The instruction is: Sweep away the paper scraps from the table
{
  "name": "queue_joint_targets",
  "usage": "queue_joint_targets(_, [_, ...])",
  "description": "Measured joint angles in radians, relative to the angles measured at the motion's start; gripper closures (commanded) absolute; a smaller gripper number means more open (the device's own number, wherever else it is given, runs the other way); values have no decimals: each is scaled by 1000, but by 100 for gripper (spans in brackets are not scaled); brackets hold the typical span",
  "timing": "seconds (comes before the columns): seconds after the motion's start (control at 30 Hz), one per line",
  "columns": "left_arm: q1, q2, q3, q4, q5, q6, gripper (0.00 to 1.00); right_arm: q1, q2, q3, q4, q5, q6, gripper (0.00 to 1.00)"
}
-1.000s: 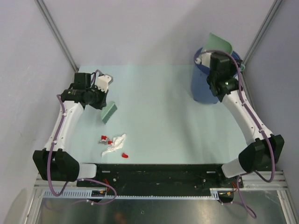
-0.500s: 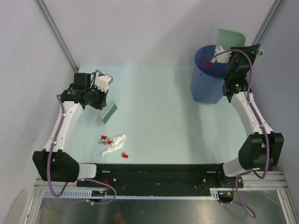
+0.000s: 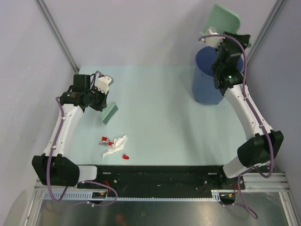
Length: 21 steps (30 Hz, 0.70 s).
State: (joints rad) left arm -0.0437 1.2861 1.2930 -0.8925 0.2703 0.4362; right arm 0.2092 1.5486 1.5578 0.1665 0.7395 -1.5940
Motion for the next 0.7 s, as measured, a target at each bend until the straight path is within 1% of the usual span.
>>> queue_joint_targets(0.03, [0,0,0,0,3,0,100,39,0,54,-49,10,75,100])
queue_joint_targets(0.13, [0,-3,-1,0,6,-3,100,195,-4,253,-293,41,377,100])
queue_joint_targets(0.2, [0,-15,-3,-1,15,-7,100,317,-22,311,-435,37,554,100])
queue_joint_targets(0.27, [0,-40,-5,-18,35,-4,100,434,-48,291,-551,32,694,100])
queue_joint_targets(0.33, [0,-75,-4,-51,48,10,100,525,-66,222,-626,27,798,100])
queue_joint_targets(0.37, [-1,-99,-4,-78,26,15,100,563,-67,181,-667,26,850,100])
queue_joint_targets(0.43, [-2,-141,-5,-116,-49,25,100,610,-44,113,-750,22,948,100])
queue_joint_targets(0.5, [0,-187,-27,-133,-171,39,100,636,7,72,-842,20,1050,100])
queue_joint_targets(0.6, [21,-255,-98,-163,-384,61,100,658,84,41,-948,20,1178,100])
queue_joint_targets(0.7, [47,-296,-206,-187,-554,89,100,677,113,5,-1012,21,1264,100])
